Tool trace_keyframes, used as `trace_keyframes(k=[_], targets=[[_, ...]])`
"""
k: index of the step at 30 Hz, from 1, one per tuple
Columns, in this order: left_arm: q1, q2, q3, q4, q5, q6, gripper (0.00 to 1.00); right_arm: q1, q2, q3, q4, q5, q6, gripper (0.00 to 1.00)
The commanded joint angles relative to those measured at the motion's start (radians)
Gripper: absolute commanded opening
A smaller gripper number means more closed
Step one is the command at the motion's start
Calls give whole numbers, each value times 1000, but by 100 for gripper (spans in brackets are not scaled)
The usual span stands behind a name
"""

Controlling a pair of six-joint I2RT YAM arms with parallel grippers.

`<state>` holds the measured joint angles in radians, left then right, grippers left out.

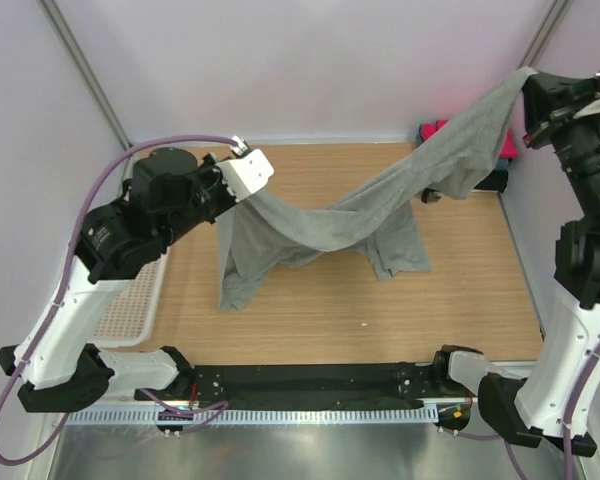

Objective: Fold and stack the t-shirts
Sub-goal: Flatten the tshirt out

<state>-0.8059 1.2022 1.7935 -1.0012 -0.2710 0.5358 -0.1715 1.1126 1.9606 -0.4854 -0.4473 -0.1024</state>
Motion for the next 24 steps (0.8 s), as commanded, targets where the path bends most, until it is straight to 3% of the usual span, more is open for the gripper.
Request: trace_keyframes(k=[1,5,10,14,19,24], targets=[[-3,-16,170,13,-27,62,0,0,-4,182,-11,67,4,1],[-1,-12,363,35,-48,95,0,0,38,326,-15,125,-14,1],[-3,-18,394,102,-173,193,0,0,82,373,-1,183,-43,2],[14,-50,189,163,-241,196,0,0,118,299,-7,183,-62,1],[134,-70,-203,344,-293,176,0,0,156,23,60,173,-123,1],[355,34,-373,492,-104,93,0,0,243,-219,133,122,-134,1]])
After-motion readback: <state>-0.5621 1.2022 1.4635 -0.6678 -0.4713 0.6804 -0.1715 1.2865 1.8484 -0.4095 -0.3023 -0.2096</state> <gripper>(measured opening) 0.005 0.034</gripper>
